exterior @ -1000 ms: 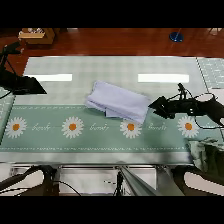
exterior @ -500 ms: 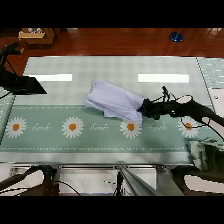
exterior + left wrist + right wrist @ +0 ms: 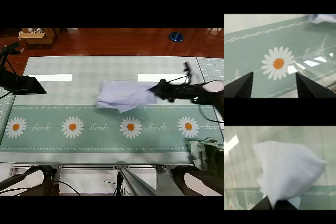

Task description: Fold the shirts.

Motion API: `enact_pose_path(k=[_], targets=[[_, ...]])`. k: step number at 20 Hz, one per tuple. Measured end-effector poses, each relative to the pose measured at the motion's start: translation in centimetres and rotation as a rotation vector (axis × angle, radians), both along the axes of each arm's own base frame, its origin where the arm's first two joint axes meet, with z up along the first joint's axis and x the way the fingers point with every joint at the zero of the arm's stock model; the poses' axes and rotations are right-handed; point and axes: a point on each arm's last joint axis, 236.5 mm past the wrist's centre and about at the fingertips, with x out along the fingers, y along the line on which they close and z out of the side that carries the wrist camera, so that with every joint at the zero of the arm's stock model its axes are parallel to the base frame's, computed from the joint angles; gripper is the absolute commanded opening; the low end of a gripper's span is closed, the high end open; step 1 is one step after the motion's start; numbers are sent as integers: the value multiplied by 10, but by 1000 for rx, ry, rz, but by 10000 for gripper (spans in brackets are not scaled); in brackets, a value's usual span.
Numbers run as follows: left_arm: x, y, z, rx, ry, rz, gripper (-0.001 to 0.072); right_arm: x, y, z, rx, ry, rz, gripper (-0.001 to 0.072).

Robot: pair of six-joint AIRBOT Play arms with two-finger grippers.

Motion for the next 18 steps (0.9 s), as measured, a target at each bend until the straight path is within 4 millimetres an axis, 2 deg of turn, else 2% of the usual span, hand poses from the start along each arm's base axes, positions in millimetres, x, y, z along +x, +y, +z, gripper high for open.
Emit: enact_pose_path(k=[2,4,6,8,11,13,18], targets=[[1,0,0,0,-2,1,608,4,-43,58,-10,-90,-105,21],[1,0,0,1,-5,0,608,-7,-87,108,-40,-147,-201,21],[3,1,0,4,-16,-4,608,-29,-128,142,-98,-160,-287,21],[8,2,1,10,-39,0,608,-58,-164,165,-178,-137,-365,21],[17,4,2,17,-73,12,608,-113,-217,168,-333,4,-490,21],[22,6,2,22,-93,18,607,-154,-247,156,-421,141,-565,21],[28,7,4,31,-125,20,608,-256,-302,133,-632,487,-724,21]])
